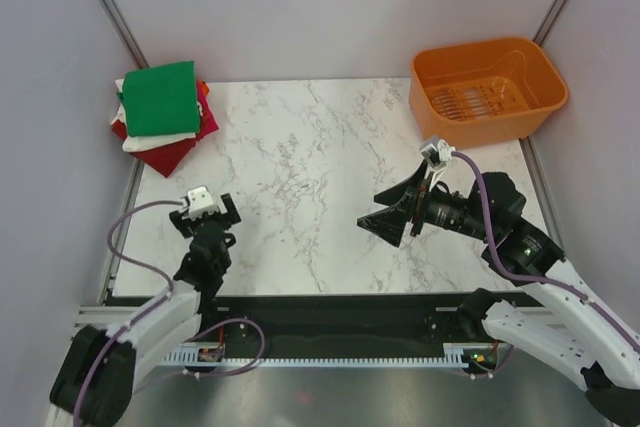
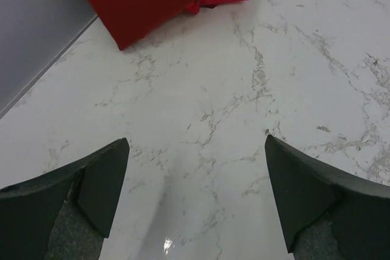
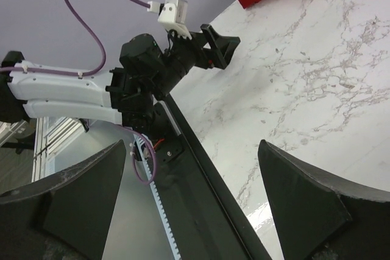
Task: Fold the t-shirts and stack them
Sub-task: Neatly place the folded tshirt to the corner
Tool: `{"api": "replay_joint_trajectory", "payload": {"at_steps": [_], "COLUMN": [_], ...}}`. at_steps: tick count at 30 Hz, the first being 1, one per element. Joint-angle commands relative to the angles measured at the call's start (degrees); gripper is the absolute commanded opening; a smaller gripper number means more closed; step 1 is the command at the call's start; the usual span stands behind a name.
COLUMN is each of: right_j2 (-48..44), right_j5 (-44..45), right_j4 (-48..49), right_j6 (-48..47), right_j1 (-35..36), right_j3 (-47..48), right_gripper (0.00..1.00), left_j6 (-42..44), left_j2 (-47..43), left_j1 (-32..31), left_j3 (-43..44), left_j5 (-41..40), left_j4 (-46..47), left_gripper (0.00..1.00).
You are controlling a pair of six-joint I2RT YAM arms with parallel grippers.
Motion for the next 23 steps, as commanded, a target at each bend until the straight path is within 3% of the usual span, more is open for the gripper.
{"api": "replay_joint_trajectory", "payload": {"at_steps": [1,3,4,8,10,11,12,23], "right_j2": [1.02,1.81,1.81,1.81,1.64,1.64,2.16,2.35], "right_j5": [-0.89,-0.89,-0.98,-1.07,-0.98,-0.98,-1.07,-1.08], "right_j4": [0.32,0.41,0.32,-0.03,-0.64,-0.56,-0.56,-0.29], "right_j6": [-1.92,-2.01,-1.93,-2.19,-2.72,-2.80,-2.98,-3.85], "right_j1": [0.29,0.29,0.29,0.29,0.29,0.29,0.29,0.29], "right_j3": [-0.15,0.37,0.55,1.34,0.99,0.38,0.11,0.11], "right_gripper": [0.98,0.98,0.98,0.98,0.98,0.98,0.98,0.98], "left_j6": [6.64,10.83,11.74,14.66,12.89,12.37,9.66,9.20], "left_j2": [14.02,21.44,28.96,42.80,43.01,41.45,41.17,40.90], "left_j1": [4.74,7.65,8.27,13.08,13.81,15.12,16.35,17.59], "left_j3": [1.12,3.24,2.73,2.03,5.07,6.84,8.51,9.32], "left_j5": [15.31,18.84,20.85,32.78,32.57,35.00,35.98,36.43], "left_j4": [21.86,28.98,41.20,55.43,52.34,42.65,38.99,38.86], "left_gripper": [1.00,0.99,0.99,1.00,1.00,1.00,1.00,1.00]}}
